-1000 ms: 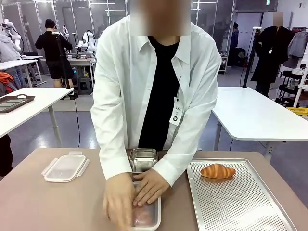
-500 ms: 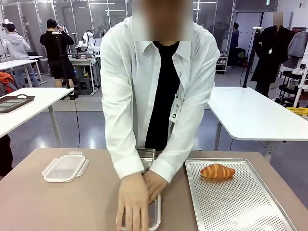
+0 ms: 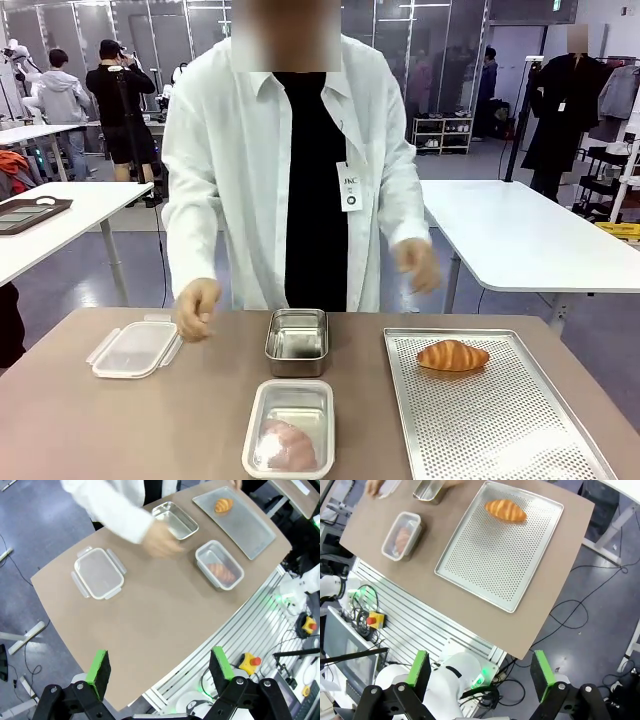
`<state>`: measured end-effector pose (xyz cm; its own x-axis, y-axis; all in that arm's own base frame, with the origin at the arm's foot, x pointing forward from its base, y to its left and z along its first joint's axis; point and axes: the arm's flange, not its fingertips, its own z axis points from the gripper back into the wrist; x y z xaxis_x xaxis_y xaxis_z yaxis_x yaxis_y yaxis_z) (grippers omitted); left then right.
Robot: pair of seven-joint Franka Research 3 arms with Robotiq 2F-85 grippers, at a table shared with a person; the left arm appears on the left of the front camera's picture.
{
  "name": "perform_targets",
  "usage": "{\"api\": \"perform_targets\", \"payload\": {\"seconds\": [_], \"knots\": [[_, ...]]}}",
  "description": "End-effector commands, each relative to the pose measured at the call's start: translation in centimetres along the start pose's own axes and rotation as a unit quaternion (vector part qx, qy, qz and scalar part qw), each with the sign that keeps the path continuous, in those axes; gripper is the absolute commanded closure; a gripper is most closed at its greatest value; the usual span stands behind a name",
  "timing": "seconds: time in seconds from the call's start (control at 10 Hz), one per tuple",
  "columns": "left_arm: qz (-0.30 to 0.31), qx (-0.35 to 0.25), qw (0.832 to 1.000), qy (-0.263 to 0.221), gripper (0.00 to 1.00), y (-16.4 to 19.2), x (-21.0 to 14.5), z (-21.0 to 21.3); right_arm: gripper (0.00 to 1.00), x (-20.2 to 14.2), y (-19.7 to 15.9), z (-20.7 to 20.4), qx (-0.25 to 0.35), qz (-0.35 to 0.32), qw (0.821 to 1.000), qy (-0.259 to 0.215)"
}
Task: Place the bread into the airtight container.
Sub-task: Pick up a Butter Roll and place it into an empty Airtight Container.
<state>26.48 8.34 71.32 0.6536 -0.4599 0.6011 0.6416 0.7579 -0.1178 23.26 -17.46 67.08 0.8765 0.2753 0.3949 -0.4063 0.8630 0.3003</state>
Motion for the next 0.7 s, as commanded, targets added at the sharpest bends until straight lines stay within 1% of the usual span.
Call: {"api": "perform_targets", "payload": {"seconds": [0.0,0.2,0.3,0.4,0.6], "knots": [[-0.009,-0.003,1.000,0.001,0.00,0.0,0.1,0.2,0.00,0.0,0.0,0.0,0.000,0.000,1.000,0.000],[-0.009,-0.003,1.000,0.001,0.00,0.0,0.1,0.2,0.00,1.7,2.0,-1.2,-0.038,0.042,0.998,0.026],[-0.009,-0.003,1.000,0.001,0.00,0.0,0.1,0.2,0.00,2.9,3.1,-2.4,-0.057,0.079,0.994,0.044],[-0.009,-0.003,1.000,0.001,0.00,0.0,0.1,0.2,0.00,3.8,3.9,-3.4,-0.068,0.111,0.990,0.051],[-0.009,-0.003,1.000,0.001,0.00,0.0,0.1,0.2,0.00,6.9,5.5,-7.6,-0.103,0.188,0.973,0.084]]}}
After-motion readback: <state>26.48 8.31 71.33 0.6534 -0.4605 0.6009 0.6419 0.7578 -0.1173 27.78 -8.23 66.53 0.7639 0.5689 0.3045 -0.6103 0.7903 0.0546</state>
